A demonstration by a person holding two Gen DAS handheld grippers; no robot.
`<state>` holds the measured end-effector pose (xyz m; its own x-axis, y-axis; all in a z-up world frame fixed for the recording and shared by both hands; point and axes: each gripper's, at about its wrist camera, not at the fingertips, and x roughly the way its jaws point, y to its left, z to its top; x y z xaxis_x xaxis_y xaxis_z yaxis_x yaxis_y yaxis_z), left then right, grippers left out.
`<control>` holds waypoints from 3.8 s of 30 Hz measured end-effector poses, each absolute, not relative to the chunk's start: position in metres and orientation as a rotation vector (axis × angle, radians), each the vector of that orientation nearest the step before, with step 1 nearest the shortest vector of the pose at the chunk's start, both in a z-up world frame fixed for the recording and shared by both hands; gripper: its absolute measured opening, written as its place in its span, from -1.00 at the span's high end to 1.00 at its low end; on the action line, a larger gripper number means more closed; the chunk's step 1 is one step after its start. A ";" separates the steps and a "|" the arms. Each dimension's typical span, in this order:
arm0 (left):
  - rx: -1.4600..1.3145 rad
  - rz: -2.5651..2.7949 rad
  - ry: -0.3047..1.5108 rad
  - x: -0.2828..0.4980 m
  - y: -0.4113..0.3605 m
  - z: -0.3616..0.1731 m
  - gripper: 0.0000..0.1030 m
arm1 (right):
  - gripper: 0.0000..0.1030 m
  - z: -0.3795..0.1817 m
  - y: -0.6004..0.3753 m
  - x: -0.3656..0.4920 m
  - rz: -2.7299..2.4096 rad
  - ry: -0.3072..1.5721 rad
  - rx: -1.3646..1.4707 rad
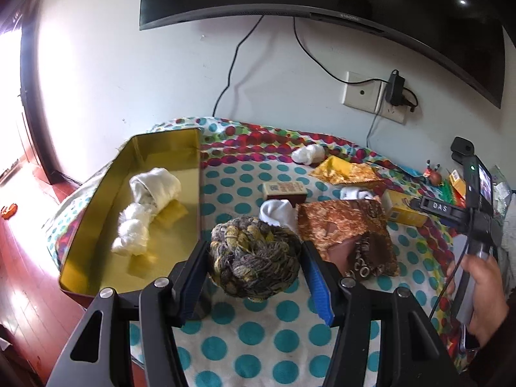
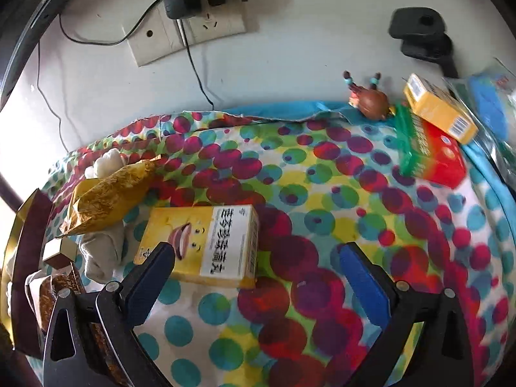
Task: Organize objects
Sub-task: 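Carry the yarn ball into the tin with the left gripper while the right grasps the medicine box, then lower the yellow medicine box into the gold tin with the right gripper and release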
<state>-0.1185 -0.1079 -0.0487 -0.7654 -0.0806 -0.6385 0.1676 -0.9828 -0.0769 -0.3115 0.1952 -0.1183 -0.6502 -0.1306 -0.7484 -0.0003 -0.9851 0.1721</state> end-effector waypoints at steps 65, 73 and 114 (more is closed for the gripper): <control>1.009 -2.527 0.314 -0.126 -0.246 -0.089 -0.55 | -0.65 -0.123 0.147 -0.321 -2.827 -0.215 1.266; 0.829 -2.619 0.282 -0.054 -0.234 -0.047 -0.68 | -0.65 -0.120 0.151 -0.319 -2.861 -0.226 1.251; 1.044 -2.516 0.309 -0.014 -0.238 -0.072 -0.67 | -0.65 -0.044 -0.184 -0.166 -2.274 0.424 0.855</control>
<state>-0.0144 -0.2385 -0.0716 -0.6424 -0.2753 -0.7152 0.4404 -0.8964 -0.0505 -0.1662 -0.1838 -0.0440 -0.5667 -0.4703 -0.6765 0.6826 -0.7278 -0.0658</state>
